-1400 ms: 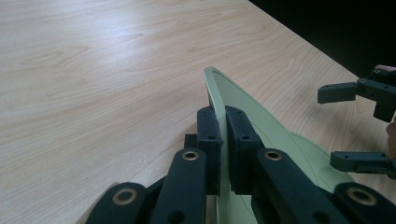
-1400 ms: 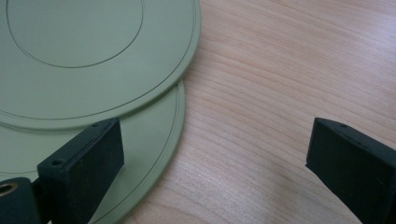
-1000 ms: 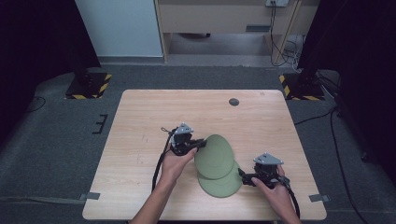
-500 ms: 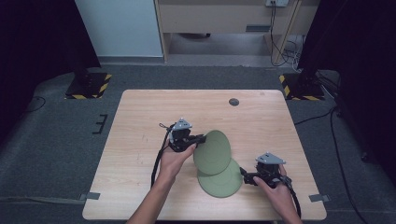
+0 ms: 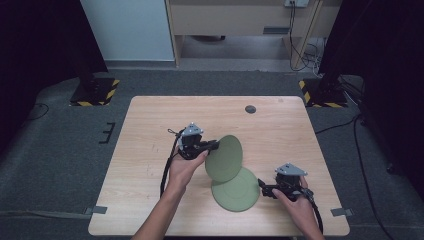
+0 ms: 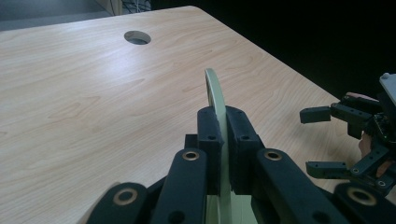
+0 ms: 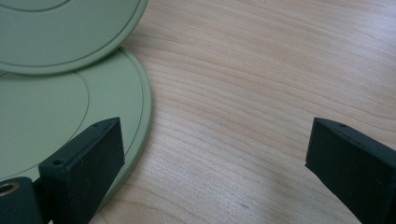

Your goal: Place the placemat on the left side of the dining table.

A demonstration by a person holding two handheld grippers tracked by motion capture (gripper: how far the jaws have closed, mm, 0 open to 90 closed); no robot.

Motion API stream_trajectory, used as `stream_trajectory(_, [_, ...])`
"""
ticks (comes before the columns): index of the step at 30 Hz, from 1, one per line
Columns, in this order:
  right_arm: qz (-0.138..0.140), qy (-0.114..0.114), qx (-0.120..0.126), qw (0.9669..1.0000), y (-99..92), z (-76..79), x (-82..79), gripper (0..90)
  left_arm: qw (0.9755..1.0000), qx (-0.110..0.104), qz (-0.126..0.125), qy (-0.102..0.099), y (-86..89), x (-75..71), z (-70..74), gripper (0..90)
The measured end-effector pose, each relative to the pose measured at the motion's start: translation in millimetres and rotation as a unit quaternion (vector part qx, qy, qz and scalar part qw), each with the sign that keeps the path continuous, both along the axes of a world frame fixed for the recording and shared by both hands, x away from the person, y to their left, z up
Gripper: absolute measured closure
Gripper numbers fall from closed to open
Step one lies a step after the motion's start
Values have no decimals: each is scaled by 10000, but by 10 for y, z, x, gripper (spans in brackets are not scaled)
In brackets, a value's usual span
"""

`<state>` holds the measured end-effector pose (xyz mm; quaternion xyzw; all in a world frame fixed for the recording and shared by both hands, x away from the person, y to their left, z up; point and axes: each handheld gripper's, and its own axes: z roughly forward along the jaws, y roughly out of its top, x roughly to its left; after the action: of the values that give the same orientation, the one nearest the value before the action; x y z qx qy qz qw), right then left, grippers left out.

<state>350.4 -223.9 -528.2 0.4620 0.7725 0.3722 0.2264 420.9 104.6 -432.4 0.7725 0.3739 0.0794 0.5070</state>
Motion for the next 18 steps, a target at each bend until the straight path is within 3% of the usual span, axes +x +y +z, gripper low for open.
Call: stream_trajectory(18, [-89, -2, 28, 10000, -52, 4, 13, 46, 9997, -40, 224, -85, 178, 48, 45, 854])
